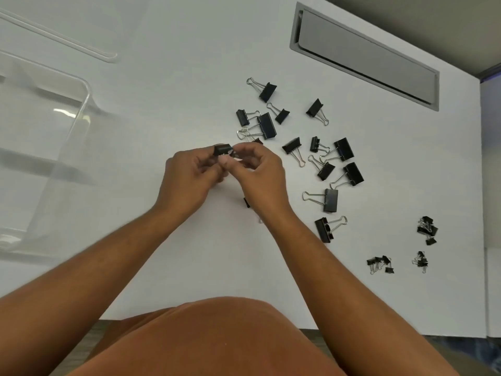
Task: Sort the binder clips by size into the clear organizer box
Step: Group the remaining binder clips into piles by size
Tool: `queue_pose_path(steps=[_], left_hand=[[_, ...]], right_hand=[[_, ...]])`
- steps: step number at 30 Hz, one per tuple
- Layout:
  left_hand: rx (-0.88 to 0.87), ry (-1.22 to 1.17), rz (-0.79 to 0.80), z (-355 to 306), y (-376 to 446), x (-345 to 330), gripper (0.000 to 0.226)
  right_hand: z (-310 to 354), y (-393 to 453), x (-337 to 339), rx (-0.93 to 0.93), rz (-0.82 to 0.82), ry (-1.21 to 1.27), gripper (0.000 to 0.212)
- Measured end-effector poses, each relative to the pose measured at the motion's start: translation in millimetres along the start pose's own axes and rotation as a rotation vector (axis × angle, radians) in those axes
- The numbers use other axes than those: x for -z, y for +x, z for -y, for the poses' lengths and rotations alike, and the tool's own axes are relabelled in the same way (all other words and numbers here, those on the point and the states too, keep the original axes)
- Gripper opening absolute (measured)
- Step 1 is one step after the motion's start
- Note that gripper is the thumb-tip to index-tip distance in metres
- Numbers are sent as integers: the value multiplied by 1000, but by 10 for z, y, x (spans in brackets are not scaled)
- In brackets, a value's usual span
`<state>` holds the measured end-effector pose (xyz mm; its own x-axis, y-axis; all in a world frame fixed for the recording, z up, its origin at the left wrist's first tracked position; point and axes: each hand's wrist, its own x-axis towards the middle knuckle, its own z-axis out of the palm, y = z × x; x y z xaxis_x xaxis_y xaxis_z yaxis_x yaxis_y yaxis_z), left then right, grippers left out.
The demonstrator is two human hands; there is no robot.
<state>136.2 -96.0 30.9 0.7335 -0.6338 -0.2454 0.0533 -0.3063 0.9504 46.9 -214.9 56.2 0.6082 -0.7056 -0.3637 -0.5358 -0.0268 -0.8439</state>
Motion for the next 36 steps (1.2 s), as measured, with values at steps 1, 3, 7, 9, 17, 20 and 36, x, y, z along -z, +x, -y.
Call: queue_pose_path(steps=[1, 3, 7, 9, 17, 20, 36], left_hand=[[-10, 42, -18, 8, 19, 15, 24], [-7, 93, -50, 29, 59, 42, 24], [-17, 131, -81, 63, 141, 31, 25], [-81, 218, -120, 73, 176, 19, 27], [-516, 679, -76, 362, 362, 114, 35], [-528, 745, -63, 490, 340, 152, 38], [-521, 739, -103, 525, 287, 113, 45]], right_hand=[[-15, 18, 22, 69, -48, -113, 29], [-94, 100, 63, 243, -162, -331, 29], [-278, 296, 50, 322, -170, -582, 27], [-318, 334, 36, 336, -178, -595, 18], [-188, 215, -58, 216, 75, -324, 37], [-142, 242, -24, 214, 145, -244, 46], [-56, 1339, 696, 316, -79, -817, 19]])
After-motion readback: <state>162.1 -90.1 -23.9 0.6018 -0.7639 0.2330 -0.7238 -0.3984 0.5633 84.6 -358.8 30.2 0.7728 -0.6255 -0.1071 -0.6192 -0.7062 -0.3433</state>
